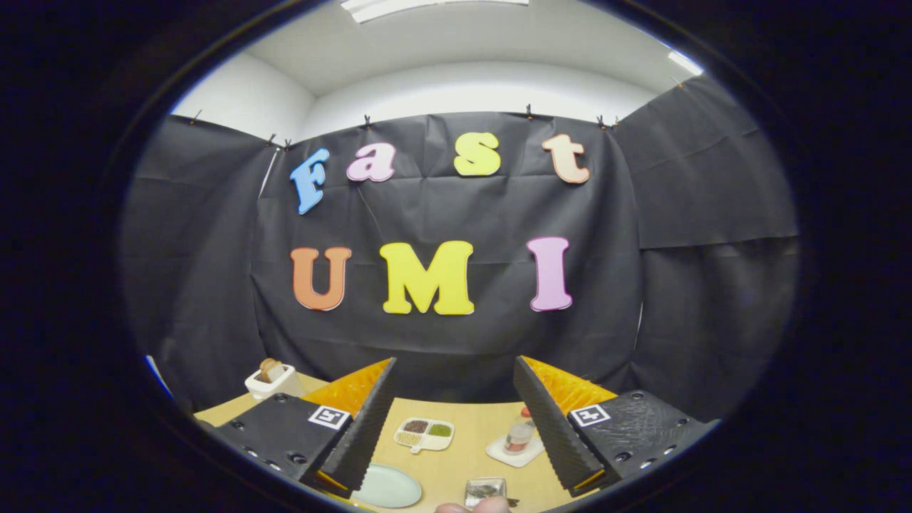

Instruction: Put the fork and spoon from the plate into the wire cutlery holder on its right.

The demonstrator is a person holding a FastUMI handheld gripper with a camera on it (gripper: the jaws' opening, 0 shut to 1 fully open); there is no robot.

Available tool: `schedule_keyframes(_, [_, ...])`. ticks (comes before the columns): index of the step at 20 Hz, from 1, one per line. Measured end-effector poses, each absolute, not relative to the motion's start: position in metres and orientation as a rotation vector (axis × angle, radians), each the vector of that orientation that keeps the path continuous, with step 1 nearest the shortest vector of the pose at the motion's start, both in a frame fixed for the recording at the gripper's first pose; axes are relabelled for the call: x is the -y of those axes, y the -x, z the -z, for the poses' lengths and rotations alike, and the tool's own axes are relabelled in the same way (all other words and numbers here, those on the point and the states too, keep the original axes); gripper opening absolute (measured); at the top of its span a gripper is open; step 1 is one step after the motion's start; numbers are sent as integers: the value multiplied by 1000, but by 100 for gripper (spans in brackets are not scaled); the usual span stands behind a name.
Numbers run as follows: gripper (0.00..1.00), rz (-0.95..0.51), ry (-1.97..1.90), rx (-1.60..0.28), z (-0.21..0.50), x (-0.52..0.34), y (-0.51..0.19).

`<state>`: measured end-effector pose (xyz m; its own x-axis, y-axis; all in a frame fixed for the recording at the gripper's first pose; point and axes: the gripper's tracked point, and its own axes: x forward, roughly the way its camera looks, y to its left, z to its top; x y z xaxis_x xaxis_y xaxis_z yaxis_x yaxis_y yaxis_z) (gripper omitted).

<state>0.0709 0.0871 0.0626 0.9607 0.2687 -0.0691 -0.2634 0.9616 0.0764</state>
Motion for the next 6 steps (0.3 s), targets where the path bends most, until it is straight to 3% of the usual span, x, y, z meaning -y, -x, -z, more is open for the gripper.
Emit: schedule_keyframes(6, [96,-259,-66,-66,-60,-103,-71])
